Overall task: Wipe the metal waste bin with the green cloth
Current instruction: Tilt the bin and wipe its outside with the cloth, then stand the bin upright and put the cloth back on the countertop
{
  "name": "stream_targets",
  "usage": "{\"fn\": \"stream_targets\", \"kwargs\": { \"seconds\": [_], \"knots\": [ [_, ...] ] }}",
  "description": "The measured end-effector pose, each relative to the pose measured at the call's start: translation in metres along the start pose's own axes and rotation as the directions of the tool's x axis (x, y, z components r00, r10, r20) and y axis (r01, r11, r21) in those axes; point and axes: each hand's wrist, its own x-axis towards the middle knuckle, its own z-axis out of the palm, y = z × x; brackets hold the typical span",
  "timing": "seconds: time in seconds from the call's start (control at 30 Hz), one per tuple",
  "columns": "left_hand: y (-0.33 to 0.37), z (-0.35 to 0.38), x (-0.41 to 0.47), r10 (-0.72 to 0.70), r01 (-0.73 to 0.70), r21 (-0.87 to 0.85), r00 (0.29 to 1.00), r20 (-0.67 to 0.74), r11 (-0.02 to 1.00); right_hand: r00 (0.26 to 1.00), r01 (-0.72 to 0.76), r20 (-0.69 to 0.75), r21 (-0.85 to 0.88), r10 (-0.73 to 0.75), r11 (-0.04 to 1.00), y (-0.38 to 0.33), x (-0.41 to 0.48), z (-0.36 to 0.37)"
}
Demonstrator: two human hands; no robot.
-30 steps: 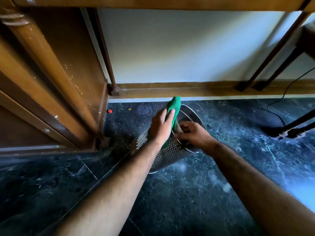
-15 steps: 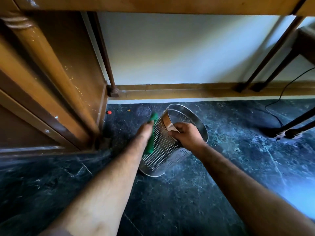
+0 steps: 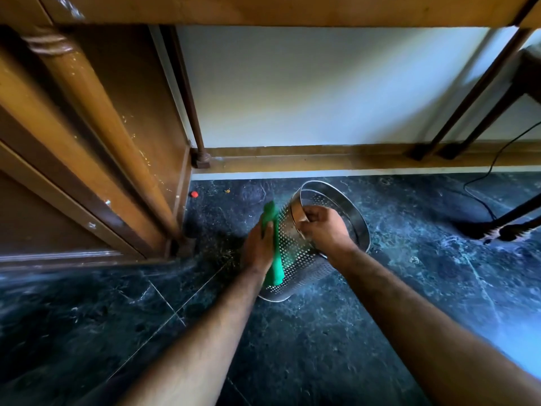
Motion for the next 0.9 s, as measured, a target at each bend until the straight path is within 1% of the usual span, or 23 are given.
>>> {"fn": "stream_targets", "kwargs": {
  "seconds": [0.03, 0.07, 0.17, 0.27, 0.3, 0.4, 0.47, 0.57, 0.6, 0.7, 0.77, 0.9],
  "knots": [
    [-0.011, -0.005, 0.003, -0.068, 0.068, 0.027, 0.998, 0.003, 0.997, 1.000, 0.002, 0.003, 0.018, -0.002, 1.000, 0.002, -0.002, -0.003],
    [-0.019, -0.008, 0.007, -0.137, 0.137, 0.011, 0.990, 0.012, 0.990, 1.000, 0.005, 0.020, 0.032, -0.006, 0.999, 0.004, -0.005, -0.008],
    [-0.030, -0.016, 0.019, -0.291, 0.294, -0.048, 0.954, 0.067, 0.954, 0.991, 0.007, 0.130, 0.064, -0.016, 0.998, 0.010, -0.016, -0.015],
    [-0.017, -0.014, 0.032, -0.369, 0.391, -0.161, 0.917, 0.154, 0.906, 0.974, 0.029, 0.221, 0.100, -0.051, 0.995, 0.018, -0.026, -0.020],
    [-0.008, -0.013, 0.035, -0.381, 0.410, -0.175, 0.907, 0.178, 0.895, 0.970, 0.039, 0.237, 0.096, -0.060, 0.995, 0.019, -0.028, -0.021],
    [0.033, -0.009, 0.039, -0.333, 0.386, -0.219, 0.911, 0.245, 0.896, 0.956, 0.104, 0.279, -0.047, -0.086, 0.993, 0.022, -0.029, -0.027],
    [0.063, -0.006, 0.040, -0.245, 0.328, -0.290, 0.926, 0.288, 0.899, 0.955, 0.138, 0.281, -0.140, -0.094, 0.981, 0.021, -0.027, -0.028],
    [0.090, -0.006, 0.041, -0.110, 0.214, -0.373, 0.953, 0.282, 0.903, 0.963, 0.158, 0.251, -0.244, -0.095, 0.957, 0.019, -0.020, -0.027],
    [0.093, -0.009, 0.041, -0.092, 0.203, -0.405, 0.957, 0.277, 0.891, 0.965, 0.166, 0.244, -0.273, -0.099, 0.948, 0.018, -0.018, -0.027],
    [0.092, -0.021, 0.046, -0.128, 0.245, -0.486, 0.957, 0.261, 0.839, 0.964, 0.182, 0.247, -0.339, -0.099, 0.923, 0.014, -0.012, -0.024],
    [0.086, -0.033, 0.045, -0.152, 0.265, -0.545, 0.958, 0.244, 0.795, 0.956, 0.213, 0.275, -0.414, -0.102, 0.885, 0.010, -0.009, -0.019],
    [0.066, -0.058, 0.042, -0.157, 0.251, -0.679, 0.967, 0.199, 0.690, 0.948, 0.253, 0.303, -0.526, -0.099, 0.812, 0.004, -0.004, -0.001]
  ]
}}
